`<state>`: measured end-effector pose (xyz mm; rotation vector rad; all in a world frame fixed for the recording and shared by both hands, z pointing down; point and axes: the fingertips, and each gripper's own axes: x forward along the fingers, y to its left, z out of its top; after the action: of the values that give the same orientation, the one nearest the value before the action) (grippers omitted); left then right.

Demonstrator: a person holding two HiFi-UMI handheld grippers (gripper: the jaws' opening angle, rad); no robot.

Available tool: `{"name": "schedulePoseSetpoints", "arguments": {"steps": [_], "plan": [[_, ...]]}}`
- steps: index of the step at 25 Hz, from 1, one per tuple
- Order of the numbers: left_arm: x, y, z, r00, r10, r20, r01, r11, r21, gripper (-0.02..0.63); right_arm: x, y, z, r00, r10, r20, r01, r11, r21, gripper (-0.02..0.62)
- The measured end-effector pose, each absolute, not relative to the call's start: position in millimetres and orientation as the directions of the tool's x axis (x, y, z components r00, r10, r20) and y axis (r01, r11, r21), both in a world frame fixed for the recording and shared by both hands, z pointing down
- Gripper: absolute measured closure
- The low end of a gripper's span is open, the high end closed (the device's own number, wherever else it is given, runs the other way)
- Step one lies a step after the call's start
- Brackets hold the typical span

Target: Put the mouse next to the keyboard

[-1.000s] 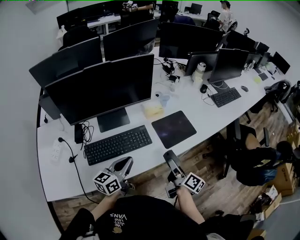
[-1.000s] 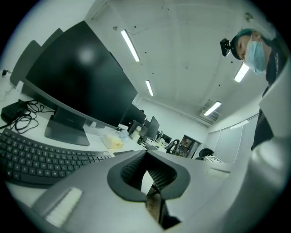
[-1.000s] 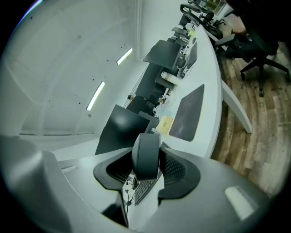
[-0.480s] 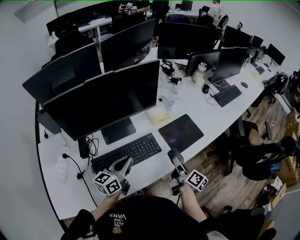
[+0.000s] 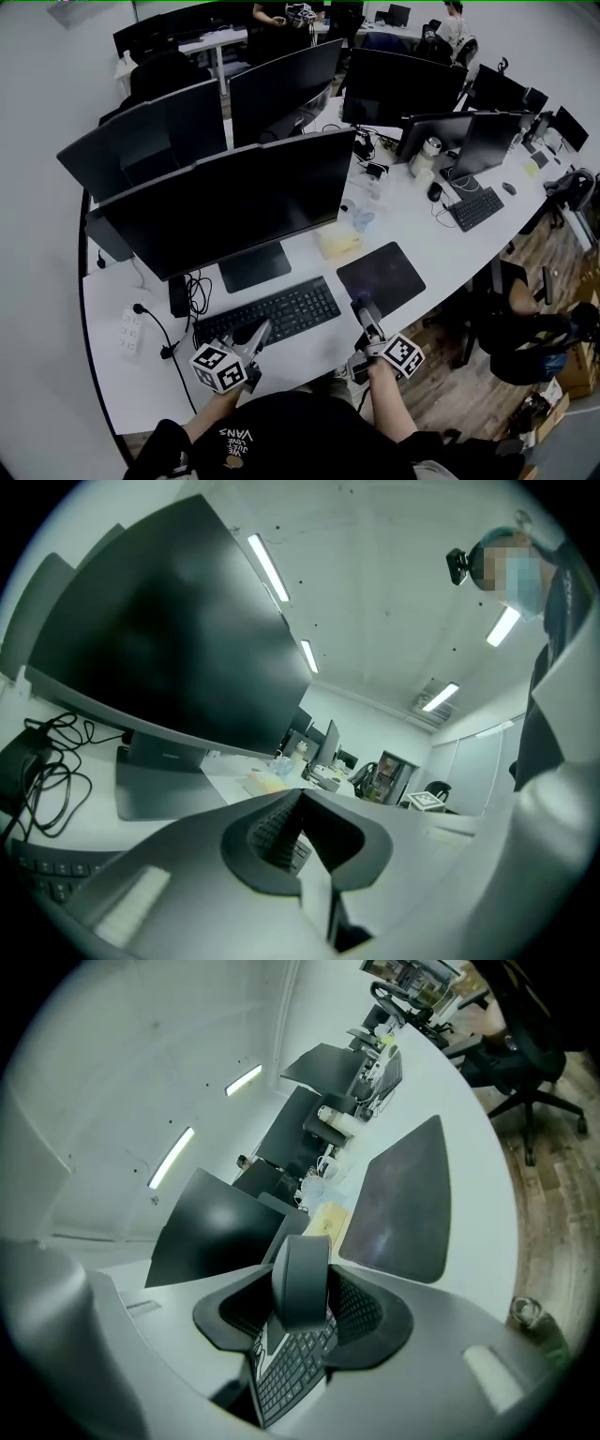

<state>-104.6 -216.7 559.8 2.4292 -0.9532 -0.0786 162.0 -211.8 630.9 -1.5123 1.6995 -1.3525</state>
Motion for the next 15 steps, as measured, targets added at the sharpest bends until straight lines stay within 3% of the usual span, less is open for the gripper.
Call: {"name": "schedulePoseSetpoints", "arguments": {"steps": [15], "plan": [[-72.6, -228.3, 564.3, 0.540, -0.833, 0.122, -0.741, -0.401, 0.538, 0.604, 195.0, -320.7, 673.1, -0.460, -0.820, 0.341, -0.526, -0.058, -0.848, 0.416]]}}
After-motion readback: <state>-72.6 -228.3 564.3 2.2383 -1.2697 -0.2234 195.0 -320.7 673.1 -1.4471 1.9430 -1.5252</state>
